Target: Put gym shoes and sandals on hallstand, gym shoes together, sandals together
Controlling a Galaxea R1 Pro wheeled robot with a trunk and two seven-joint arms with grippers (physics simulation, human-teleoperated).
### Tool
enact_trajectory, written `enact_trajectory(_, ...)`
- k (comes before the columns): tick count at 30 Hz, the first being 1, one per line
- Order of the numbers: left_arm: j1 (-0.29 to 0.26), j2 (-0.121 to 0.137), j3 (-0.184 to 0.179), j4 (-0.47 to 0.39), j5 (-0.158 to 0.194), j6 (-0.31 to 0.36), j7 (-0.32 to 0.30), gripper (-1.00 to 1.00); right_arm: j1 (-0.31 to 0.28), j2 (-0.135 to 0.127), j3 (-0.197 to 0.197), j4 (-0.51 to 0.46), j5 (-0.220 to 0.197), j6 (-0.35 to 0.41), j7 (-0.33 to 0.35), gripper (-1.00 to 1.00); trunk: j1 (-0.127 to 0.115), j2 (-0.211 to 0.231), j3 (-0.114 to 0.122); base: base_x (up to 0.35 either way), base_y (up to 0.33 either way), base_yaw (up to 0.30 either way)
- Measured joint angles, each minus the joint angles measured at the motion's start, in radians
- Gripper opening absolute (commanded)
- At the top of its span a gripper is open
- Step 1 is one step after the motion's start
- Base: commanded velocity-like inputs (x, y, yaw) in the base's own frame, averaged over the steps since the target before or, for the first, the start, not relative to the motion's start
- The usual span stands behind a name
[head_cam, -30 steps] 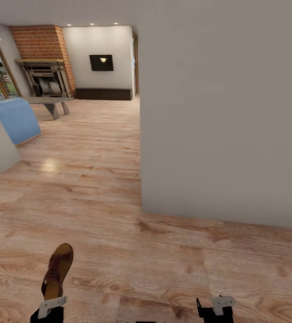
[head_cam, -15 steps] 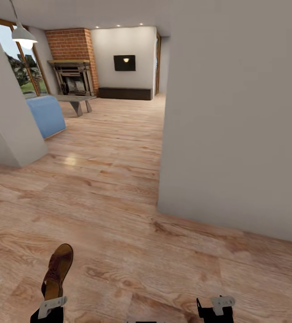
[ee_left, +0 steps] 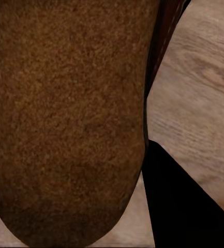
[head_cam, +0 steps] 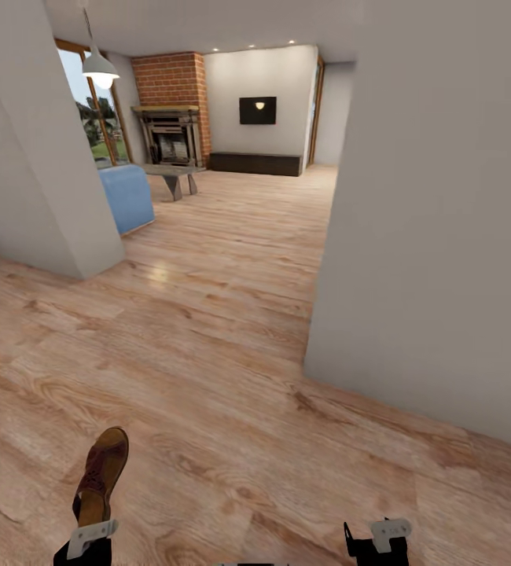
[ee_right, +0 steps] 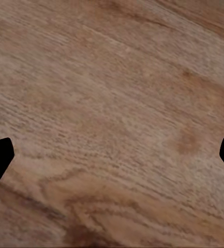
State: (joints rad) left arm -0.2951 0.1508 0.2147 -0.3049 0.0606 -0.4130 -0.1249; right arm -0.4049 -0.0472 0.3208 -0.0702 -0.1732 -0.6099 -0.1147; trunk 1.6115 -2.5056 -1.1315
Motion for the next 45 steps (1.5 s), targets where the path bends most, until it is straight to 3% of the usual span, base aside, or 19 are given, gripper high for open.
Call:
enact_trajectory(21,0.0,0.0,0.0,0.0,0.0,0.0,0.0,-1.0,0.0,0.0,0.0,0.0,0.0,0.0,0.0,1.0,0.0,0.0,0.0,0.018,0.005,0.279)
enact_trajectory(45,0.0,0.0,0.0,0.0,0.001,-0.001,-0.001,-1.0,0.0,0.0,0.001,0.0,0.0,0.0,0.0,1.0,-0.001,0.0,0.0,0.256,0.175,0.279)
